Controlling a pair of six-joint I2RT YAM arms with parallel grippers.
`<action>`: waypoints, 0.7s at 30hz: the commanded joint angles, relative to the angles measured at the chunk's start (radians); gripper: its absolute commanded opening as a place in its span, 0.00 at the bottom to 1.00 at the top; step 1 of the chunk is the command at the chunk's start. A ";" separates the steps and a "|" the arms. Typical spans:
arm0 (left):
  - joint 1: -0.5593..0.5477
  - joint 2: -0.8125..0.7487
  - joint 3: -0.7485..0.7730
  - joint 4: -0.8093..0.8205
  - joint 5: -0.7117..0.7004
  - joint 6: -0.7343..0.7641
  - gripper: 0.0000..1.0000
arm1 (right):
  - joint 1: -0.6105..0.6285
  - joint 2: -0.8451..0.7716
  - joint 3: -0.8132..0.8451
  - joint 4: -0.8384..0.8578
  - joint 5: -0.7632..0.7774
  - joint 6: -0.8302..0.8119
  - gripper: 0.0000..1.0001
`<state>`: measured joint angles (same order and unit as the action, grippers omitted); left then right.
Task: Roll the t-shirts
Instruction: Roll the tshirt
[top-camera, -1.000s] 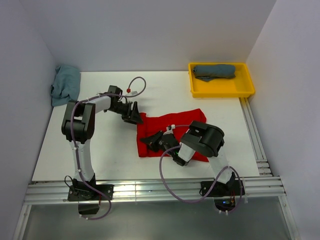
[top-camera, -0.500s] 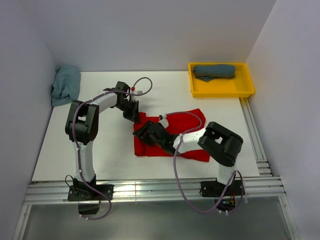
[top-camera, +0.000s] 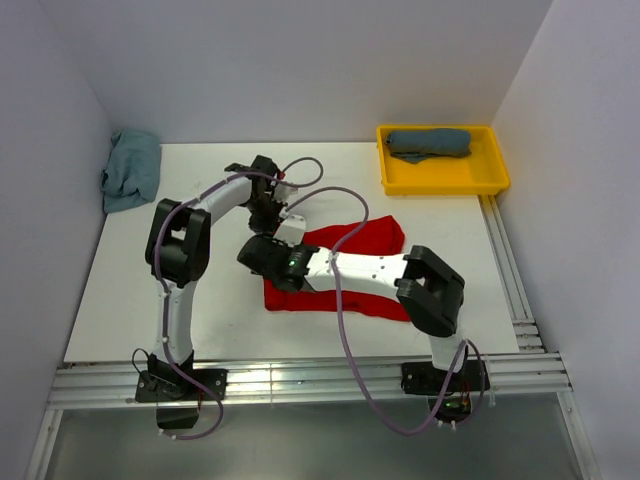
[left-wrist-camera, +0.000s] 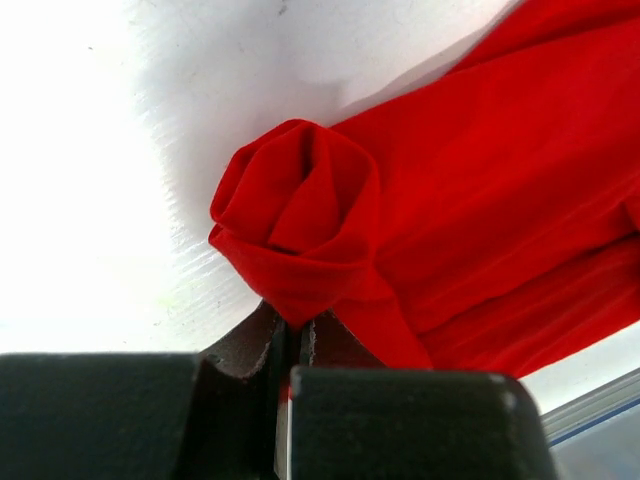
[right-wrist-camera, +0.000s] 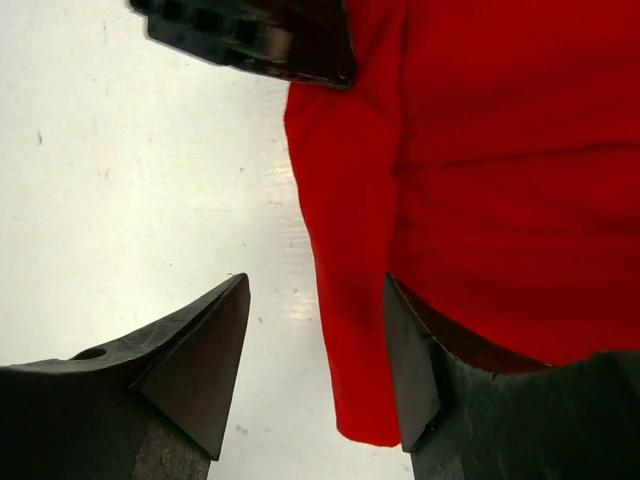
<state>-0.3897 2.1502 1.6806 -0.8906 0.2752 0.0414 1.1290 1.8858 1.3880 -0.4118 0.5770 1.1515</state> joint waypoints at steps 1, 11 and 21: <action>-0.020 0.039 0.060 -0.076 -0.076 0.028 0.00 | 0.021 0.070 0.114 -0.168 0.118 -0.071 0.61; -0.047 0.103 0.157 -0.136 -0.080 0.011 0.00 | 0.026 0.249 0.290 -0.260 0.127 -0.141 0.58; -0.051 0.138 0.228 -0.177 -0.059 0.008 0.05 | 0.040 0.323 0.304 -0.269 0.096 -0.150 0.56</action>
<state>-0.4294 2.2601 1.8683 -1.0615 0.2123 0.0410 1.1557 2.1826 1.6577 -0.6506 0.6548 1.0073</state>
